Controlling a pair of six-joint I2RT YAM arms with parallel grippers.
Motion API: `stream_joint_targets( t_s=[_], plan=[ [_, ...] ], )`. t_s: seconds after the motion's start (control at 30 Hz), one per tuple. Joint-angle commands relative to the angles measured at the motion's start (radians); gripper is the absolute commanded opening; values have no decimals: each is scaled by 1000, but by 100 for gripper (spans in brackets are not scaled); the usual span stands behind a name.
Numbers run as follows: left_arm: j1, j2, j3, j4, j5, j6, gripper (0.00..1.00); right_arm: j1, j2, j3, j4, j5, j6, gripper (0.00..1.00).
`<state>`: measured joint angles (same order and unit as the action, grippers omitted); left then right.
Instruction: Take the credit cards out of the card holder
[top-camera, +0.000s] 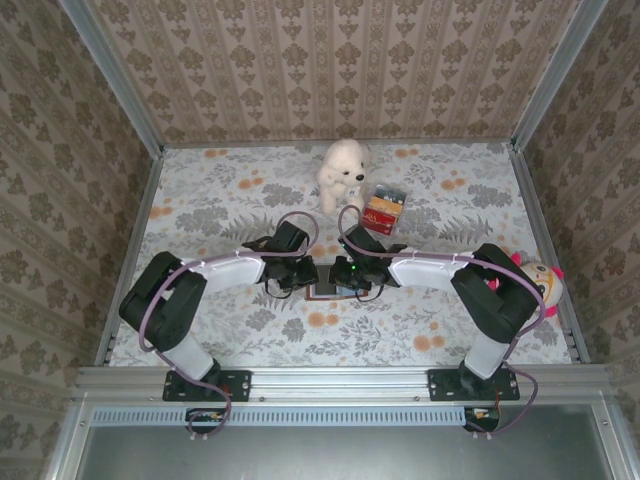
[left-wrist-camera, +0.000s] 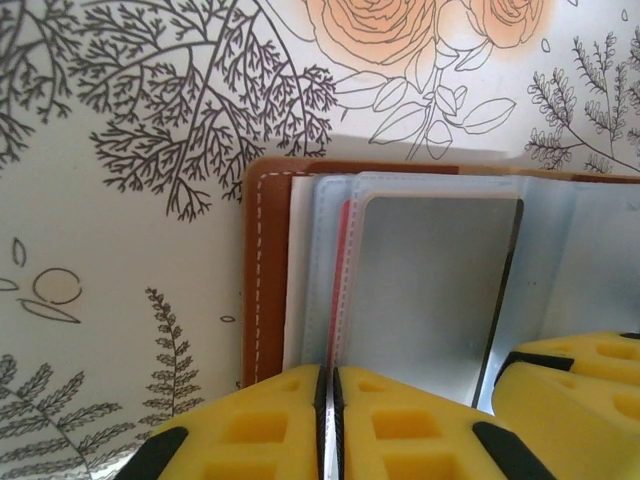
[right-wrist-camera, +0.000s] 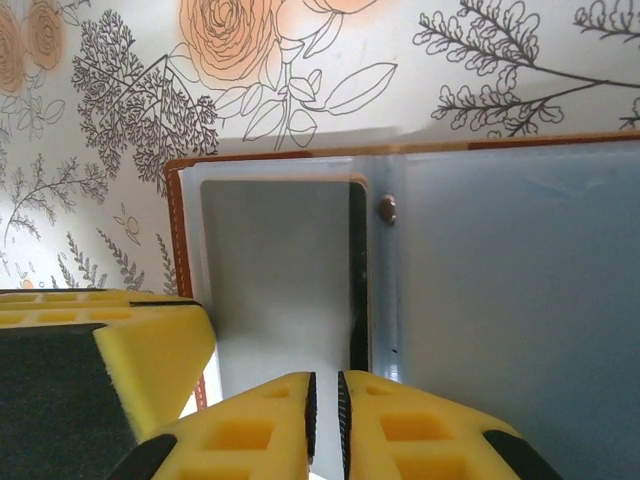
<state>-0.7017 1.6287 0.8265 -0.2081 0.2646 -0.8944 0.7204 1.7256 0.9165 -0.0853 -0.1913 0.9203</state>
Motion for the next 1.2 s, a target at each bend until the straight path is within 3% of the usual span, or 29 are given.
stream_joint_targets(
  t_s=[0.0,0.6,0.97,1.17],
  plan=[
    [-4,4,31,-12,7,8,12,-10,4,-4,10,-7,9,16],
    [-1,18,-14,-40,-4,8,10,-18,22,-2,-80,93,-9,10],
    [-1,26,-21,-30,4,1,9,-26,35,-8,7,-6,-45,19],
    [1,24,-26,-22,7,4,9,-29,46,-22,35,-27,-43,14]
  ],
)
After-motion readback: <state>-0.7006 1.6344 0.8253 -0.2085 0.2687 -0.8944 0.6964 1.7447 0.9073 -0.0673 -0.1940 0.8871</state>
